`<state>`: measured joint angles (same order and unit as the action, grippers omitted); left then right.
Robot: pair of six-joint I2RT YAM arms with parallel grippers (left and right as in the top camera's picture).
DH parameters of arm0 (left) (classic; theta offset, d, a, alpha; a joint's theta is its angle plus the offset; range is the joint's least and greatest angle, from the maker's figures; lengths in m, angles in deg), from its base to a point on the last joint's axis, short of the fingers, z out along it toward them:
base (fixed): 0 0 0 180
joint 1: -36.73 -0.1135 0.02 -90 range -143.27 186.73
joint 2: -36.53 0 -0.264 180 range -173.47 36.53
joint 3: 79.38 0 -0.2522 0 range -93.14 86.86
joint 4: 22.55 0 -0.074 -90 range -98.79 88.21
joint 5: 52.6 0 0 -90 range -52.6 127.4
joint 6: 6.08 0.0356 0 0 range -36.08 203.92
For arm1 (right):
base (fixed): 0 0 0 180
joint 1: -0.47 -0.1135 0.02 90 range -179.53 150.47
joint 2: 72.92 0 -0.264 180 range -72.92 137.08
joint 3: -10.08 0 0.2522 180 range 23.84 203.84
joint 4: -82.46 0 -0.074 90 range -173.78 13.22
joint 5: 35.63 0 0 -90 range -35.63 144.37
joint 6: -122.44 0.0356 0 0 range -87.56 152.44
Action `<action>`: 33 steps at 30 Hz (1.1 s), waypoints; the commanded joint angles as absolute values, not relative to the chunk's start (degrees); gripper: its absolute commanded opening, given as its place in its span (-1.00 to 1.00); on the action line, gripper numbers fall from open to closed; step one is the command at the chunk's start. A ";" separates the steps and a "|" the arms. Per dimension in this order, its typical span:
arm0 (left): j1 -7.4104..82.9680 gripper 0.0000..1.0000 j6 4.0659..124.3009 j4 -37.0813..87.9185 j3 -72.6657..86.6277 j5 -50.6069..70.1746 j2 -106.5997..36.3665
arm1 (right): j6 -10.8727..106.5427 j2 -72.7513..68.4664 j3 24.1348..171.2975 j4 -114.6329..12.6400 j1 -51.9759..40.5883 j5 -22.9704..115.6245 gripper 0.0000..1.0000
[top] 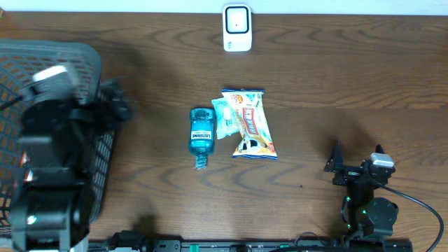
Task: Scan the item barcode
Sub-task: 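Reach the left gripper into the basket and grasp the orange box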
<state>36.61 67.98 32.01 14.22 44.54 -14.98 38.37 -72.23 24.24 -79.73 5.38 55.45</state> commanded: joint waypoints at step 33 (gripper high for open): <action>-15.87 1.00 52.81 41.52 29.82 52.10 -54.82 | 39.05 -72.53 24.16 -79.51 4.98 55.74 0.99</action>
<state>-15.32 51.56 43.72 26.81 49.83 -53.82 38.37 -72.23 24.24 -79.75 5.38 55.45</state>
